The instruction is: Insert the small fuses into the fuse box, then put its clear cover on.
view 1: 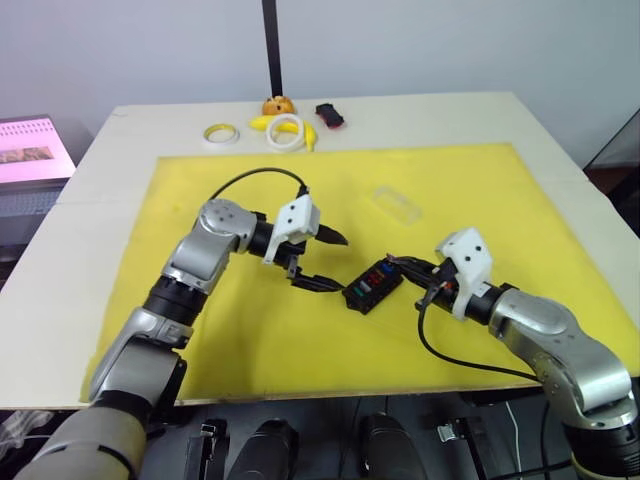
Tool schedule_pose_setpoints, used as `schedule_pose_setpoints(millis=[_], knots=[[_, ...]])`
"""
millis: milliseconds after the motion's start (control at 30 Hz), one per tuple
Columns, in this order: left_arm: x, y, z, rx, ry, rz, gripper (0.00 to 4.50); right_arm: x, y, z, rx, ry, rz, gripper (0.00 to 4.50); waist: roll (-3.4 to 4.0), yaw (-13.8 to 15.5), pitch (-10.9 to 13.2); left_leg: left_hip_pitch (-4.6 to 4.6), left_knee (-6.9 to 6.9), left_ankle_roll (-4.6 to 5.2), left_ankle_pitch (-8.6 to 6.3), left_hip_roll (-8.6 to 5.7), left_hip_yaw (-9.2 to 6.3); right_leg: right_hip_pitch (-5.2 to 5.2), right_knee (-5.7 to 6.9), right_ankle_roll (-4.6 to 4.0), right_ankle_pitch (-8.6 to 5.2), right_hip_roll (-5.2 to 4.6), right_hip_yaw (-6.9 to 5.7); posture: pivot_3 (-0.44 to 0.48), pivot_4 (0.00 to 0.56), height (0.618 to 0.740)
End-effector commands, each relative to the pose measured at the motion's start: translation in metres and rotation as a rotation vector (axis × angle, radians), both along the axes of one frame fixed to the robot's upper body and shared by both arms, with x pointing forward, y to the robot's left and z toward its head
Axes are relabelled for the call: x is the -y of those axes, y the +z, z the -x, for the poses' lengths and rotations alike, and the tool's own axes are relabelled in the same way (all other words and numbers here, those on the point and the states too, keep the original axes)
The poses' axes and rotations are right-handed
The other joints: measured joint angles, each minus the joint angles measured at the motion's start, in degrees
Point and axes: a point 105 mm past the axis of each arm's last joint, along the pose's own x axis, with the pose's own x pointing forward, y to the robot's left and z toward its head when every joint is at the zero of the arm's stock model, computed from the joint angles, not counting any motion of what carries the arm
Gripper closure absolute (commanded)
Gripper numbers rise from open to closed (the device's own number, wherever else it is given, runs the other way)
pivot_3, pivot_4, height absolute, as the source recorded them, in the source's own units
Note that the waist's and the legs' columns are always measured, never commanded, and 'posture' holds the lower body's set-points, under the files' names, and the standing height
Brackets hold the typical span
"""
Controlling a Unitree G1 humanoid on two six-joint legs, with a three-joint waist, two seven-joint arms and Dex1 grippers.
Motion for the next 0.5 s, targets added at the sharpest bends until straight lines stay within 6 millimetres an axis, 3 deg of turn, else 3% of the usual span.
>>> schedule_pose_setpoints(millis=[33, 500], knots=[[0.001, 0.0112, -0.0007, 0.057, -0.007, 0.01, 0.03, -0.0023, 0.0067, 0.0, 0.03, 0.006, -0.008, 4.5, 0.0, 0.0, 0.0, 0.0, 0.0, 0.0, 0.0, 0.0, 0.0, 0.0, 0.0, 0.0, 0.0, 0.0, 0.0, 0.0, 0.15, 0.74], [0.0016, 0.0117, -0.0013, 0.063, -0.004, 0.01, 0.03, -0.0034, 0.0037, -0.0027, 0.021, 0.003, -0.013, 4.5, 0.0, -0.02, 0.0, 0.0, 0.0, 0.0, 0.0, 0.0, 0.0, 0.0, 0.0, 0.0, 0.0, 0.0, 0.0, 0.0, 0.15, 0.74]])
